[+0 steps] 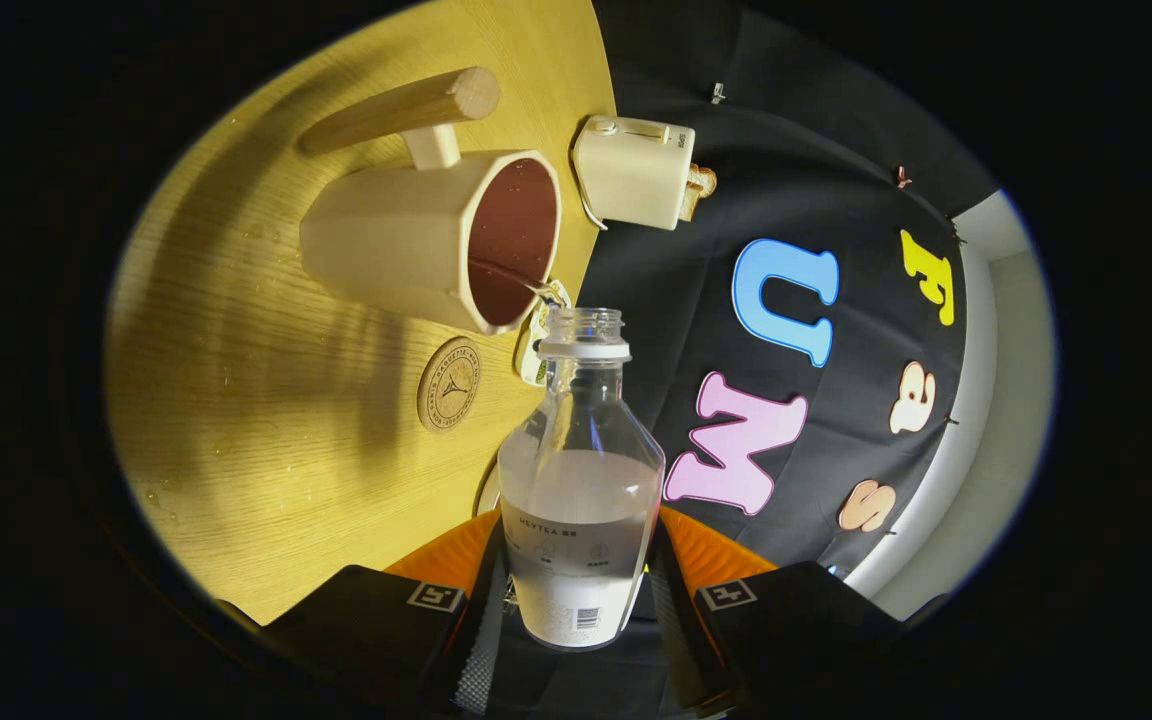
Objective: Take the bottle from table, then pour the juice into the cup, finally place the bottle on the coaster
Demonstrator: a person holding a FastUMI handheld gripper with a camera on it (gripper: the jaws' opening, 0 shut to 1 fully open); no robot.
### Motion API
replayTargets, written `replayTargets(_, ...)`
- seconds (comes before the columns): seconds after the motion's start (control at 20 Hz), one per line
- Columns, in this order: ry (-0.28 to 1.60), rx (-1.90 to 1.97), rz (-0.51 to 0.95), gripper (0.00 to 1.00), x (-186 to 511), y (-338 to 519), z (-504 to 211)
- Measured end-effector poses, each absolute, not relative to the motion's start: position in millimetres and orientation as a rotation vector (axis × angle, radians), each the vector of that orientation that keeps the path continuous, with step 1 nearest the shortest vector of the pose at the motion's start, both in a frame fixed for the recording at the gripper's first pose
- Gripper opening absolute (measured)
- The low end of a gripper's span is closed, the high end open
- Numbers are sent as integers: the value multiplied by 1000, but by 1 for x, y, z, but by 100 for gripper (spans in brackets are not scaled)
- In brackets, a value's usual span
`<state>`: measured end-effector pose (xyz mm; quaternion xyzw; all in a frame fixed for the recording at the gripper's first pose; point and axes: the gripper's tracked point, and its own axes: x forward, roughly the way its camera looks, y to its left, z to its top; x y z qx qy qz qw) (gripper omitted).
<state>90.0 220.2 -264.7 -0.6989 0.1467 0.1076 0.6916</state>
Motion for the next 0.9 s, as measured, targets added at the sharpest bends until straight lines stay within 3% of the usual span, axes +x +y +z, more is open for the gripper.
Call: replayTargets(0.9, 308, -1612, 269, 70, 92, 228, -256)
